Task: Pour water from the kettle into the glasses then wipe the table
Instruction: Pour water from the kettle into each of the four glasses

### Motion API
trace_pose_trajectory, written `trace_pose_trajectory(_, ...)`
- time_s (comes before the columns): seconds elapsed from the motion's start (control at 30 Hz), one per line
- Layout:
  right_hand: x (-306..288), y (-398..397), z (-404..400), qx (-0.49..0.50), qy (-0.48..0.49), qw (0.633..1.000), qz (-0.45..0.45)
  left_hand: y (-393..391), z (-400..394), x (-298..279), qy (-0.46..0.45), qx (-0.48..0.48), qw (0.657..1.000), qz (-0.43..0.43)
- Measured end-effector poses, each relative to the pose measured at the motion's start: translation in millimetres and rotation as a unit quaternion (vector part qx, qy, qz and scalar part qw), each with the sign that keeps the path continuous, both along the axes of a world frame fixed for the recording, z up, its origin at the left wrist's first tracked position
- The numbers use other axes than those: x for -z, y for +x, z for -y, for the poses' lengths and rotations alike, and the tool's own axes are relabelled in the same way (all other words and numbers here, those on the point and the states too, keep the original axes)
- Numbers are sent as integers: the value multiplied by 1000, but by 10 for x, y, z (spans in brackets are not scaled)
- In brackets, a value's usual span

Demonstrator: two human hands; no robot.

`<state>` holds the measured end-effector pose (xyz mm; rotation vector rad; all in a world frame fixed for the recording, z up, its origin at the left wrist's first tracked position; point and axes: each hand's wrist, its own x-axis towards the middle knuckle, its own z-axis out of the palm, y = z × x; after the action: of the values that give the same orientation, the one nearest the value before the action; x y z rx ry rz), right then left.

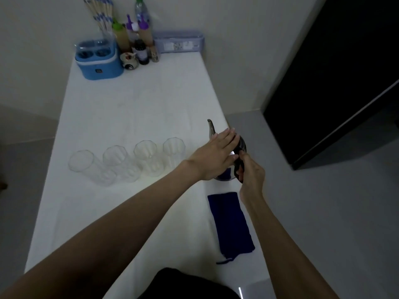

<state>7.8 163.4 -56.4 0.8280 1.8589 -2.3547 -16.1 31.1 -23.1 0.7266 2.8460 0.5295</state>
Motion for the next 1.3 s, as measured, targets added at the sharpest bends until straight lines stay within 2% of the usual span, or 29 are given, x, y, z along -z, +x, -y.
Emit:
trace_pose_trajectory(0.23,-735,125,118,-29,39,998,-46,354,113,-671,31,-59,992,-108)
trace_pose_trajectory(0.4,-1115,301,419,-84,31,993,-78,689,426,-1029,26,-101,975,-196)
trace_pose_trajectory(0.5,-1221,432,676,-128,30,988,-81,906,684,-1110,27,-133,966,-219)
trace_pose_trajectory(0.87,-1059,844,1547,-259,37,965,-23,1601,1460,-851,68,-262,946,-178)
trace_pose_trajectory(1.3,-1129,735,1948,-291,173,941,-10,1640,1846,-626,190,-329,921,-84)
